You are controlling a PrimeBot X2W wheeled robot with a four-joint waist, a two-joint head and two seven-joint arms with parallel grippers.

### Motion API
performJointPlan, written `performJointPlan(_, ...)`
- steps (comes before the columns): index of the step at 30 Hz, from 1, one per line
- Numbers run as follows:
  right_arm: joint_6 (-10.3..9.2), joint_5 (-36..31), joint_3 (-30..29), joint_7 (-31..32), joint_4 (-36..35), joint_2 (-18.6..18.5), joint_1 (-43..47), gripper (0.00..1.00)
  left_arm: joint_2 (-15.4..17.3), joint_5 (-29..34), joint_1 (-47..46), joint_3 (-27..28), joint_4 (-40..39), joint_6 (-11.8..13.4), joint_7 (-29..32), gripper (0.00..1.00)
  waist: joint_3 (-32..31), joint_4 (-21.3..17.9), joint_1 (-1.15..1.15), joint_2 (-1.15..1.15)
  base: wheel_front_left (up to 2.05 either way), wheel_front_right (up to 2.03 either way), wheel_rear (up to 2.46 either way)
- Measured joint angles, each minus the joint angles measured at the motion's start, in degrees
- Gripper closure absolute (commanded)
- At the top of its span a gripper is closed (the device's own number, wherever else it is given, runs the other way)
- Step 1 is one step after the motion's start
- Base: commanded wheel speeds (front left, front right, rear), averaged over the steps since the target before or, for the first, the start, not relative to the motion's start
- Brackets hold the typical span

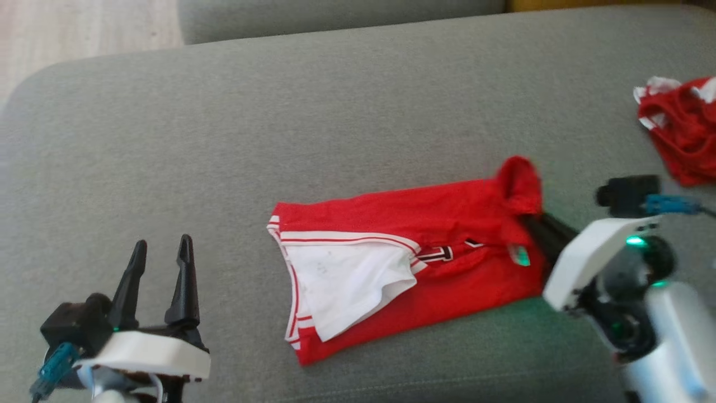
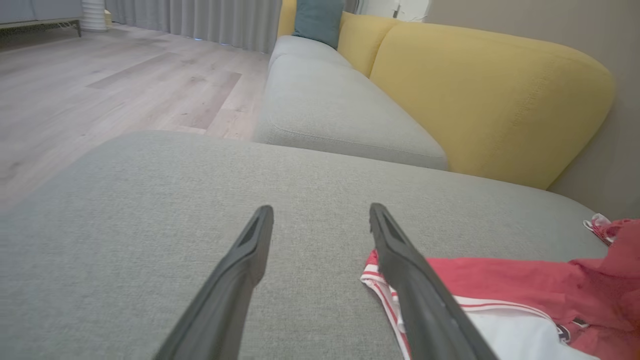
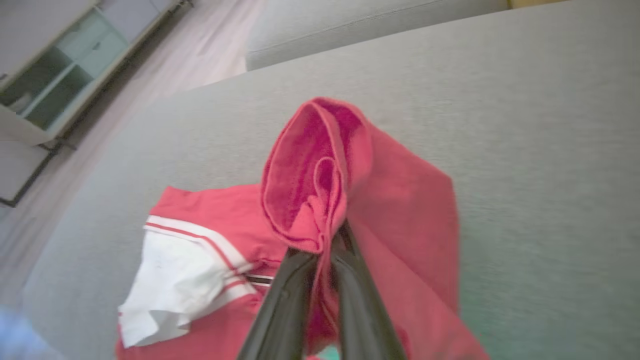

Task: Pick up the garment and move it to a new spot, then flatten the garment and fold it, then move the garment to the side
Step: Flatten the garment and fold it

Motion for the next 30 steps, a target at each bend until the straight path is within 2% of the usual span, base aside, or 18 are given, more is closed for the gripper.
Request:
performJointPlan(6, 0.0, 3.14, 5.57, -1.13, 0.0, 4.8, -0.04, 1.0, -0.36, -0.02, 0.01, -0.47, 1.01, -0.34, -0.27, 0.0, -1.08, 3.03, 0.0, 0.0, 0.0, 0.0, 0.0)
performJointPlan(14, 0.0, 5.86, 12.28, -5.79, 5.49, 9.25, -0.29, 1.0, -1.33, -0.02, 0.01, -2.29, 1.79, -1.15, -0.48, 0.0, -2.21, 8.24, 0.0, 0.0, 0.0, 0.0, 0.0)
performJointPlan(23, 0.0, 10.27, 17.77, -12.17, 13.14, 9.66, -3.57, 1.0, -1.45, -0.02, 0.01, -3.61, 2.63, -1.35, -0.47, 0.0, -3.21, 13.26, 0.0, 0.0, 0.0, 0.0, 0.0)
performJointPlan(30, 0.0, 13.94, 20.52, -17.07, 19.18, 9.67, -7.03, 1.0, -1.53, -0.02, 0.01, -3.87, 2.97, -1.35, -0.47, 0.0, -3.35, 14.61, 0.0, 0.0, 0.0, 0.0, 0.0)
